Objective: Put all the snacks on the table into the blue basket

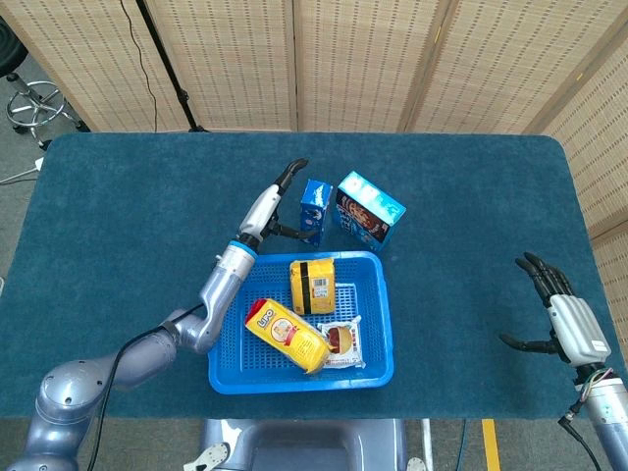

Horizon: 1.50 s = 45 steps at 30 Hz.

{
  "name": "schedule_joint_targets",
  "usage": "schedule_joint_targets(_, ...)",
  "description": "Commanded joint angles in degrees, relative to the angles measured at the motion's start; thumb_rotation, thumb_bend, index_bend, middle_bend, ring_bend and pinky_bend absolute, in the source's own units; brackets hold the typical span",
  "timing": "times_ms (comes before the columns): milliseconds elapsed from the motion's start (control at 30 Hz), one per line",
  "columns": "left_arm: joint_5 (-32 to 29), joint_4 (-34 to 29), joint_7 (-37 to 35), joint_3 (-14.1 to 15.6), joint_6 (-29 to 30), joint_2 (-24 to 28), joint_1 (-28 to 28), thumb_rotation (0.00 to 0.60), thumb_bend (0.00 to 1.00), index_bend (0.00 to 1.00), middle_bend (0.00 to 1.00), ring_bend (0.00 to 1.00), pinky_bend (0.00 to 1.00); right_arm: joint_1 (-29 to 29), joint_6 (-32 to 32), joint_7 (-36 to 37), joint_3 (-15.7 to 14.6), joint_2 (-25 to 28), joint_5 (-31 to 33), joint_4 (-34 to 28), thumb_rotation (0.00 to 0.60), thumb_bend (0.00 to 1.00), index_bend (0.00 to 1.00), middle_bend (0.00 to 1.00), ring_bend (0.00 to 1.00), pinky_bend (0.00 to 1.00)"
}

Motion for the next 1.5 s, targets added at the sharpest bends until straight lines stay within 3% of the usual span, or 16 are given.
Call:
schedule_joint_targets(33,-0.9,1.9,-0.8,-0.9,-1.2,-1.4,-1.0,0.600,0.25,0.03,0.01,0.02,0.11,0.1,-0.1,0.2,0.0,0.0,0.0,0.1,0.600,0.00,0.00,0.00,0.00,0.00)
schedule_joint_targets(167,-1.3,2.9,-1.6,-1.5,-2.3,-2.0,-1.7,0.600,0.45,0.30,0.23,0.22,0.28,0.1,-0.1,0.2,0.0,-0.1,0.0,0.3,0.600,0.00,0.00,0.00,0.00,0.00)
schedule_joint_targets(300,-2.1,4.4,-0.9,-2.6,-1.6,-3.1,-2.2,0.600,0.51,0.51,0.42,0.35,0.38,0.1,-0.2,0.3,0.0,-0.1,0.0,0.3,0.600,0.00,0.00,0.00,0.00,0.00)
schedule_joint_targets(467,-3.1,5.0,0.3,-3.8,-1.0,-3.4,-2.7,0.600,0.53,0.59,0.48,0.40,0.40,0.2,-0.3,0.0,0.0,-0.2,0.0,0.3,0.600,0.00,0.00,0.00,0.00,0.00)
schedule_joint_targets(700,-2.3,1.2,0.6,-4.5,3.0,-0.5,-0.9,0.600,0.54,0.60,0.49,0.41,0.41,0.2,-0.4,-0.7,-0.2,-0.4,-0.2,0.1,0.600,0.00,0.00,0.00,0.00,0.00)
schedule_joint_targets(933,2.2,-14.2,1.4,-4.0,10.2,10.5,4.7,0.600,0.53,0.60,0.49,0.42,0.42,0.4,-0.4,-1.4,-0.6,-0.7,-1.2,-0.5,0.600,0.00,0.00,0.00,0.00,0.00)
schedule_joint_targets(1100,6.2,-32.6,3.3,-3.0,14.6,21.9,10.2,0.600,0.53,0.61,0.50,0.42,0.43,0.2,0.1,-2.3,-0.8,-0.7,-1.7,-1.3,0.600,0.00,0.00,0.00,0.00,0.00)
schedule_joint_targets(1267,8.9,-45.6,3.8,-1.9,16.1,29.3,13.7,0.600,0.53,0.62,0.50,0.43,0.43,0.0,0.7,-2.7,-0.9,-0.5,-2.0,-2.1,0.600,0.00,0.00,0.00,0.00,0.00)
schedule_joint_targets(1500,11.9,-54.7,3.5,0.9,15.6,33.8,15.7,0.600,0.53,0.64,0.52,0.44,0.43,-0.2,1.3,-2.4,-0.9,-0.3,-2.4,-2.4,0.600,0.00,0.00,0.00,0.00,0.00)
